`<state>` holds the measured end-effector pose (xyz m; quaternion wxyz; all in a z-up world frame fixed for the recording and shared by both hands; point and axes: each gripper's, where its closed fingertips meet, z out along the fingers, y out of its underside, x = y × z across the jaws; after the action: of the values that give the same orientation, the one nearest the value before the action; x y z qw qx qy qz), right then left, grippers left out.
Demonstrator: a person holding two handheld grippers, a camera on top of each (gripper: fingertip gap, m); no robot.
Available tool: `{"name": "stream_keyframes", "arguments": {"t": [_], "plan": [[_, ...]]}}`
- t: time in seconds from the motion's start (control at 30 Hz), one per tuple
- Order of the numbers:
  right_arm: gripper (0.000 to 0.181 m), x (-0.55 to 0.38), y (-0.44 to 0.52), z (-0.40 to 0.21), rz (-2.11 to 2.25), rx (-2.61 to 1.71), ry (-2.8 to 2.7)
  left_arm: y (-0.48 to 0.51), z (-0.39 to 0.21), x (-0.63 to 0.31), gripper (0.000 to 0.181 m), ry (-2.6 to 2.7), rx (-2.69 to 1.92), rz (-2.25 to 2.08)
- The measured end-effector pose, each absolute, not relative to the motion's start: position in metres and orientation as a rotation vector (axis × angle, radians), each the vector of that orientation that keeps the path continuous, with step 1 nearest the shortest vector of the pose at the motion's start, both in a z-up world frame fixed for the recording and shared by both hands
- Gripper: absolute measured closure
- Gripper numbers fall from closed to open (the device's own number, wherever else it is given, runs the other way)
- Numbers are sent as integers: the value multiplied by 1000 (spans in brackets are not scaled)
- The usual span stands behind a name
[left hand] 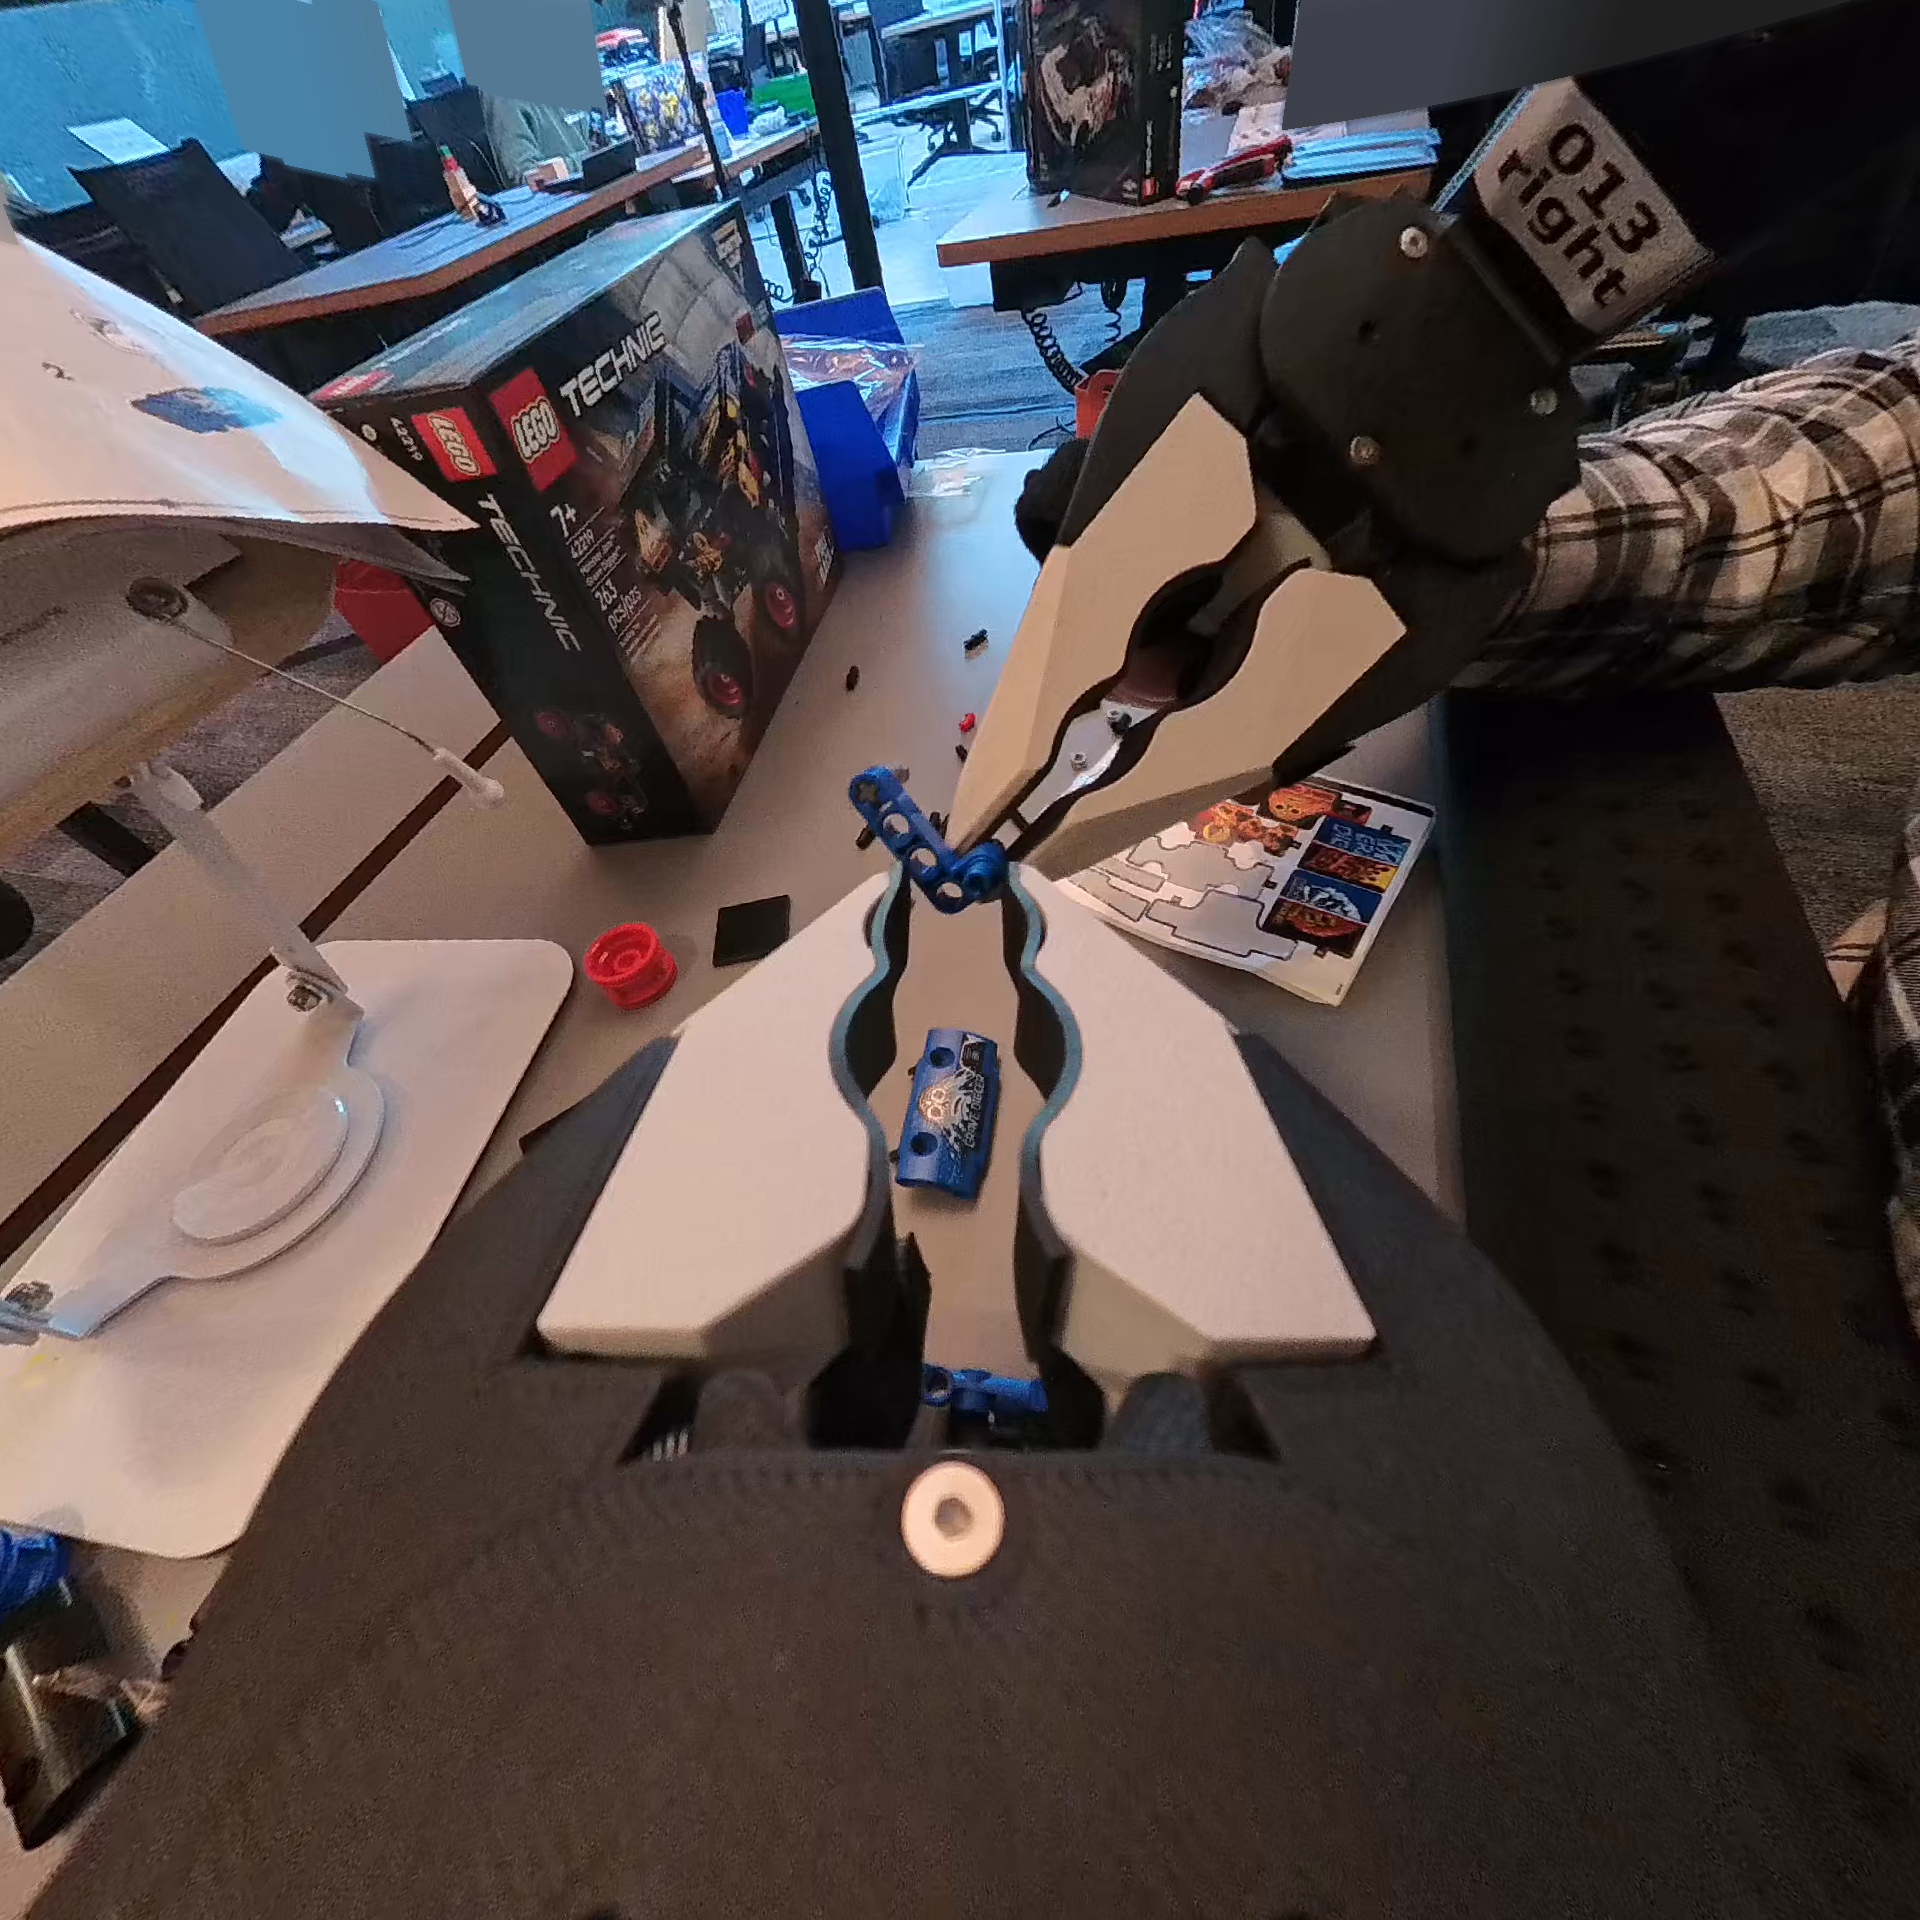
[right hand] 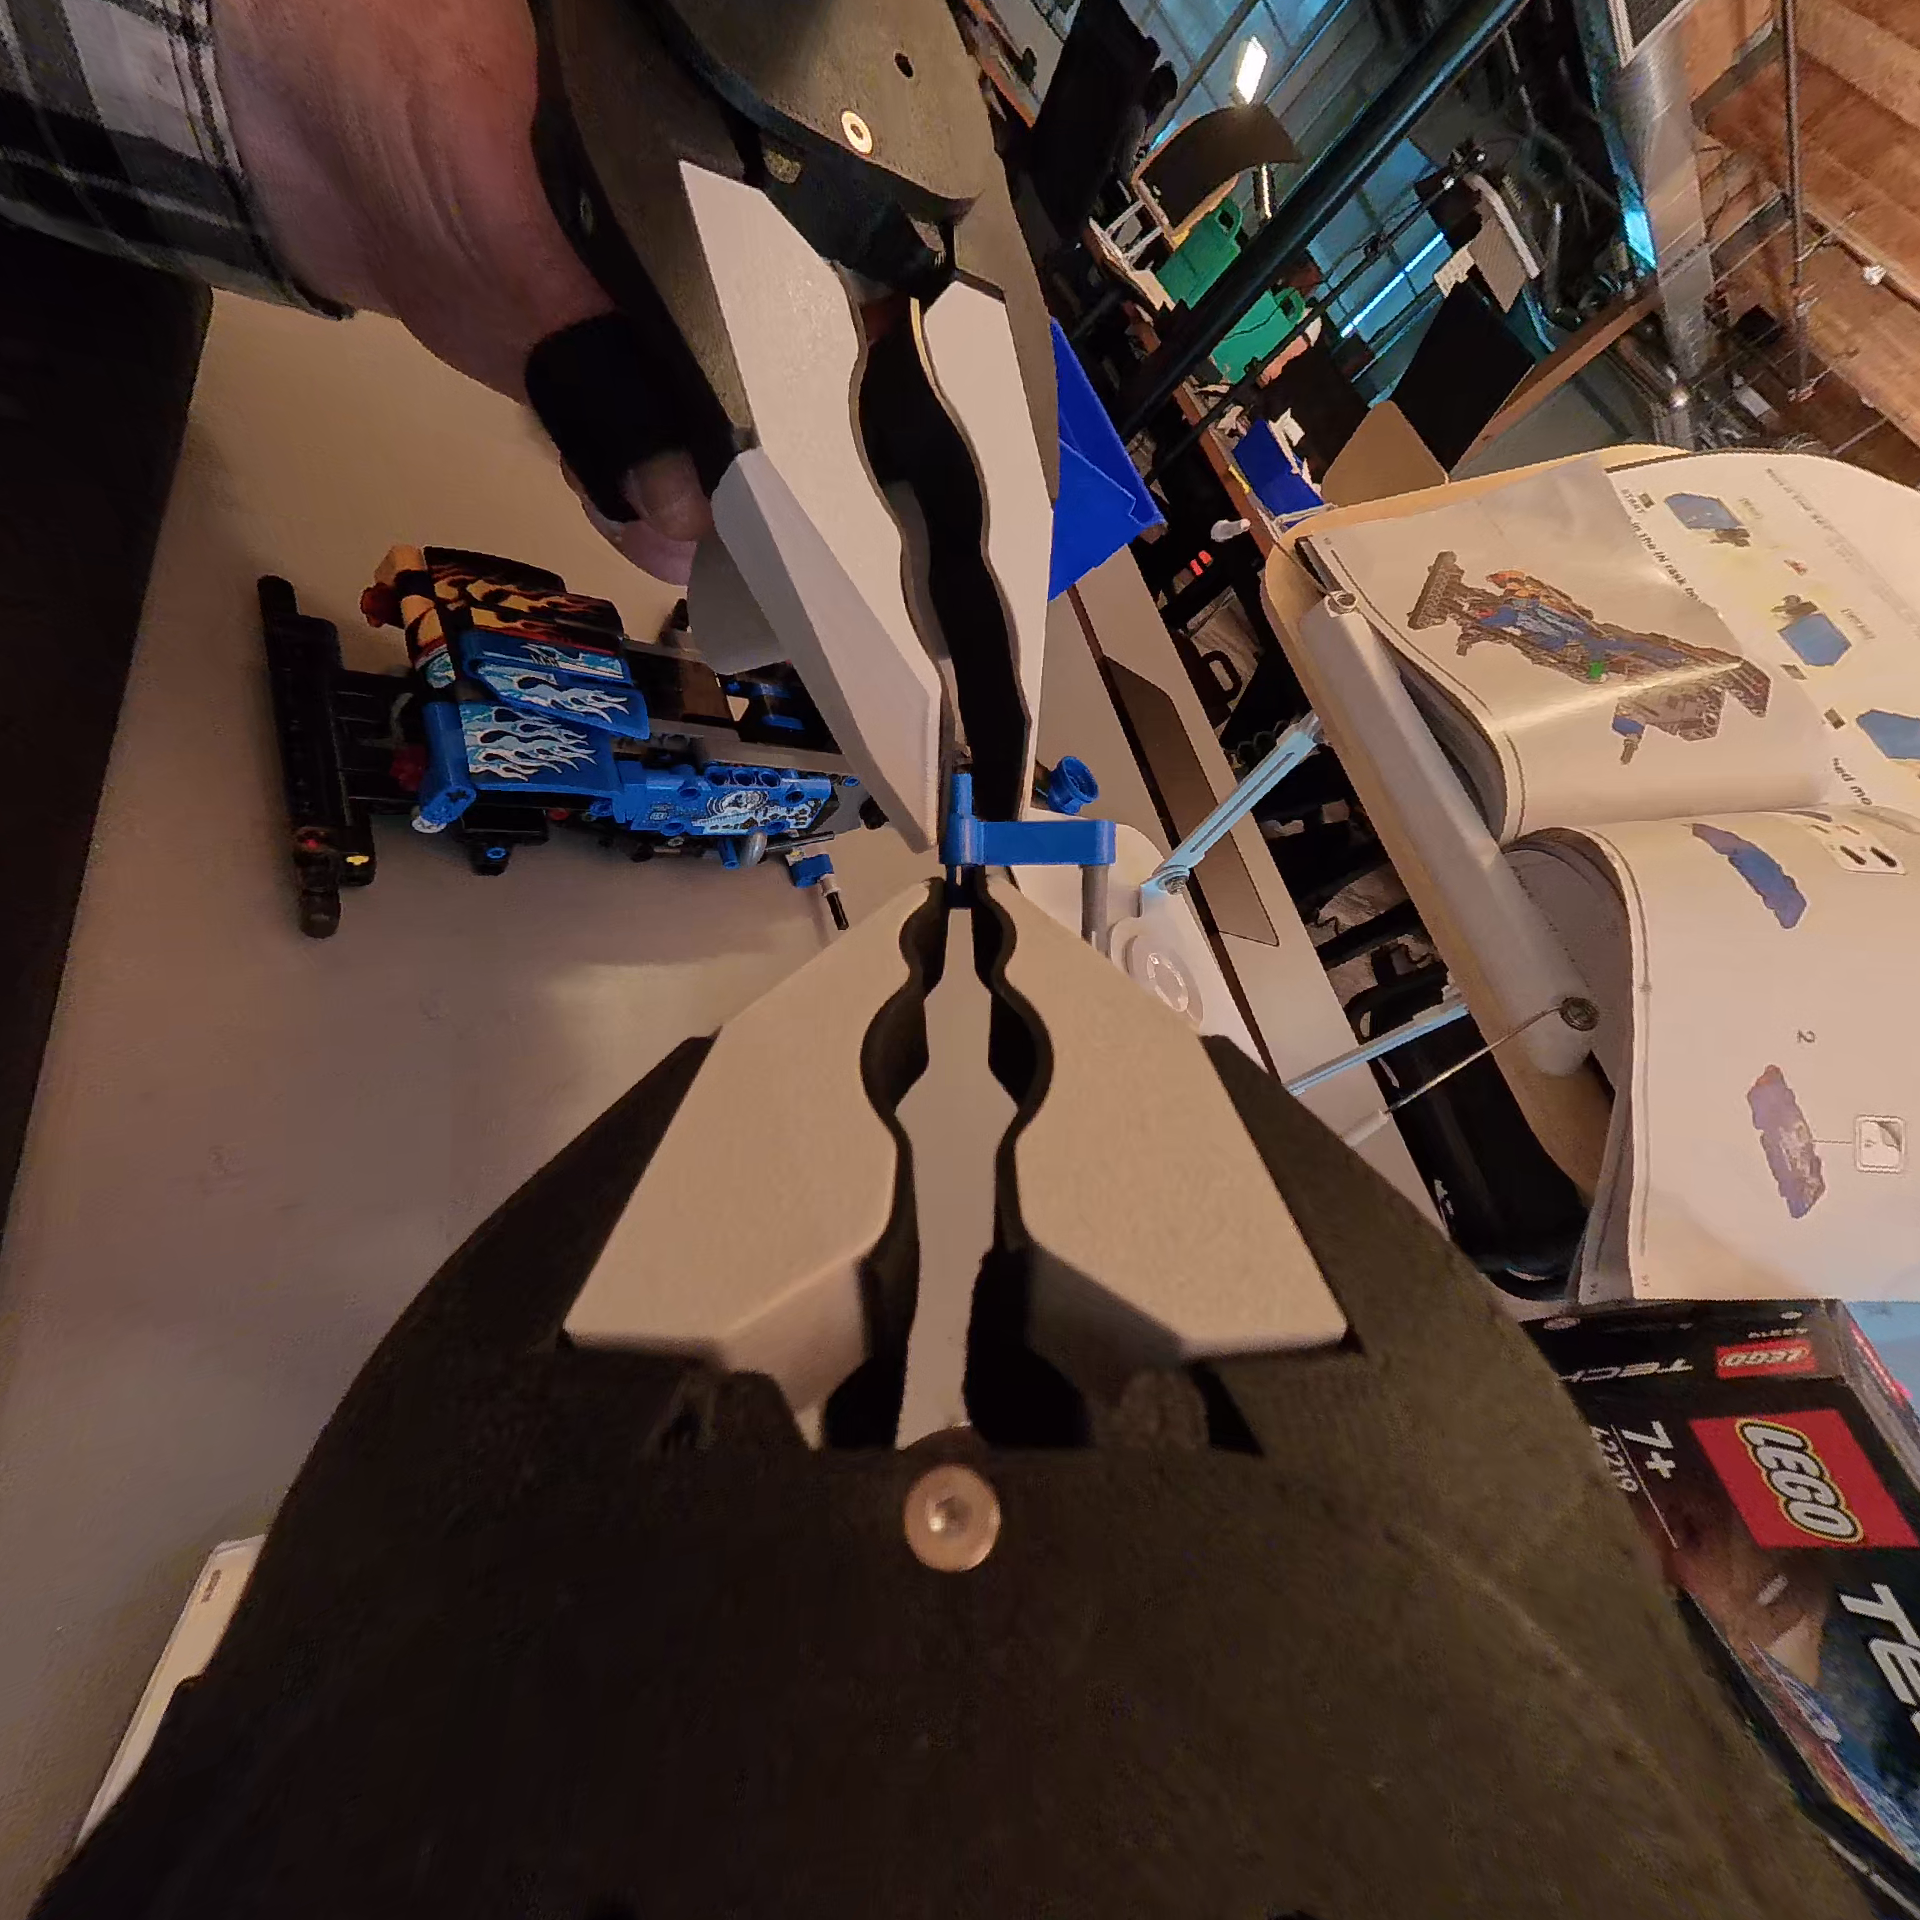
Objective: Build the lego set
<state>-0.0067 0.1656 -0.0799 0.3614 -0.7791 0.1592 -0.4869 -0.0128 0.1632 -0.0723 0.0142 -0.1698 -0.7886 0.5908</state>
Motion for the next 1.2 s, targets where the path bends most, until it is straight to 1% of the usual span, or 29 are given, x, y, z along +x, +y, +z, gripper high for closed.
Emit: {"name": "stream_keyframes", "arguments": {"t": [0.87,0.9,0.93,1.2], "plan": [[178,-3,166,-73,-1165,-1920,459,163,-66,-12,167,-2351,-466,1873],[178,-3,166,-72,-1164,-1918,460,163,-66,-12,168,-2347,-464,1874],[178,-3,165,-72,-1164,-1915,463,163,-65,-12,174,-2339,-465,1877],[179,-1,163,-69,-1154,-1895,483,162,-64,-12,174,-2323,-462,1890]]}}
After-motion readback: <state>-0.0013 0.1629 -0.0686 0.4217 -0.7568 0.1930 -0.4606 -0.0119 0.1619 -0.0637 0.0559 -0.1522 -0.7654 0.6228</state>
